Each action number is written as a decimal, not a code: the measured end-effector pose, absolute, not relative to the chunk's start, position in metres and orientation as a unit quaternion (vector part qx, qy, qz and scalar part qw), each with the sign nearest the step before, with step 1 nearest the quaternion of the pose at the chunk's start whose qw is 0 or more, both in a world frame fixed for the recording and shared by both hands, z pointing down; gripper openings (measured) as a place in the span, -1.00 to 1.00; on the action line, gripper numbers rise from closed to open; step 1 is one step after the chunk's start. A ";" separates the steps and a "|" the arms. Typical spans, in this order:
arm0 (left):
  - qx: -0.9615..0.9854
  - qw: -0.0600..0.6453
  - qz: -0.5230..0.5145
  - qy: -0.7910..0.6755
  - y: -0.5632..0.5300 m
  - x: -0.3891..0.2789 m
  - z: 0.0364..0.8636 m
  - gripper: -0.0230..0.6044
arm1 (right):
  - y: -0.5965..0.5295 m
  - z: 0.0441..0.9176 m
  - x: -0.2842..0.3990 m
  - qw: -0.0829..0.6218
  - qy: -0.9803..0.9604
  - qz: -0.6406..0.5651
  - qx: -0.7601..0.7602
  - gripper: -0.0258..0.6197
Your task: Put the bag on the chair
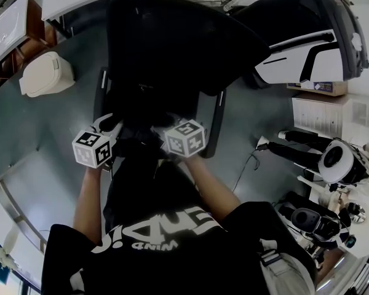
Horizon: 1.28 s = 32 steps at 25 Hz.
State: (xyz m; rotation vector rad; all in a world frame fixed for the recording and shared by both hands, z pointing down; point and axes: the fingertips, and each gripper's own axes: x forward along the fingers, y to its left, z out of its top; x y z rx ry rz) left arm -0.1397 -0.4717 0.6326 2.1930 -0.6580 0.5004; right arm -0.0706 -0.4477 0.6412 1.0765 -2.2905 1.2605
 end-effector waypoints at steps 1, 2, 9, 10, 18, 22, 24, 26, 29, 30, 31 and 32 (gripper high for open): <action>0.862 0.389 0.199 -0.257 -0.470 -0.139 0.636 -0.71 | -0.446 0.645 -0.070 0.156 -0.798 0.443 0.378 -0.67; 0.862 0.390 0.200 -0.256 -0.468 -0.138 0.638 -0.71 | -0.444 0.649 -0.070 0.154 -0.796 0.446 0.379 -0.67; 0.859 0.399 0.196 -0.254 -0.458 -0.136 0.644 -0.69 | -0.433 0.656 -0.066 0.150 -0.787 0.460 0.383 -0.63; 0.859 0.399 0.196 -0.255 -0.457 -0.137 0.643 -0.68 | -0.432 0.656 -0.065 0.151 -0.787 0.459 0.384 -0.63; 0.853 0.384 0.221 -0.277 -0.436 -0.145 0.635 -0.42 | -0.411 0.653 -0.061 0.169 -0.792 0.455 0.371 -0.34; 0.848 0.379 0.228 -0.293 -0.420 -0.149 0.628 -0.25 | -0.394 0.648 -0.059 0.183 -0.796 0.455 0.355 -0.22; 0.843 0.380 0.228 -0.305 -0.411 -0.156 0.626 -0.19 | -0.386 0.645 -0.061 0.187 -0.798 0.454 0.350 -0.14; 0.839 0.378 0.226 -0.321 -0.403 -0.162 0.623 -0.14 | -0.377 0.641 -0.059 0.186 -0.800 0.452 0.347 -0.09; 0.833 0.374 0.219 -0.345 -0.392 -0.158 0.610 -0.11 | -0.366 0.629 -0.047 0.181 -0.807 0.447 0.341 -0.09; 0.831 0.373 0.216 -0.352 -0.387 -0.156 0.606 -0.09 | -0.362 0.625 -0.043 0.181 -0.809 0.444 0.340 -0.09; 0.829 0.373 0.211 -0.359 -0.383 -0.155 0.602 -0.06 | -0.358 0.622 -0.040 0.180 -0.811 0.441 0.338 -0.08; 0.828 0.373 0.204 -0.366 -0.378 -0.154 0.598 -0.05 | -0.354 0.619 -0.037 0.180 -0.814 0.438 0.337 -0.08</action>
